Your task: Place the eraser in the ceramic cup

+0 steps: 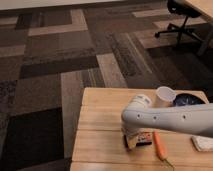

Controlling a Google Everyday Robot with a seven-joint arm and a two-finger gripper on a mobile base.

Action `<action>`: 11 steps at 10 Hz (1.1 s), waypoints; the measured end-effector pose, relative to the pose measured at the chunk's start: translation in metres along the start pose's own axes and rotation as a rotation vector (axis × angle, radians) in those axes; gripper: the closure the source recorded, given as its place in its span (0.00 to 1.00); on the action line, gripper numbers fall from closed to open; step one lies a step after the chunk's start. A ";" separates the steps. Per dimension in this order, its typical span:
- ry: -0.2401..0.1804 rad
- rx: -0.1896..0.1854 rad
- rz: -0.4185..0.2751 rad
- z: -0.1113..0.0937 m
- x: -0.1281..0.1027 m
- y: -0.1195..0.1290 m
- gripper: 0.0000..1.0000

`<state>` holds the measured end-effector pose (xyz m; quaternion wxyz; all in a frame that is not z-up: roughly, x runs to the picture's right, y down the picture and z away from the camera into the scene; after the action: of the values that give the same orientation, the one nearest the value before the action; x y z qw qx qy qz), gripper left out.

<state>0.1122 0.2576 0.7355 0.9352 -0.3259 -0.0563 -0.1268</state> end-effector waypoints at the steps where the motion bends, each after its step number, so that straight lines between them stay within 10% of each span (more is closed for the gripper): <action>1: 0.013 -0.020 0.024 0.001 0.003 0.002 0.53; 4: 0.069 -0.072 0.109 -0.013 0.013 -0.002 1.00; 11: 0.144 -0.030 0.200 -0.105 0.035 -0.048 1.00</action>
<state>0.1350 0.1487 0.6886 0.9398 -0.3339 0.0458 -0.0569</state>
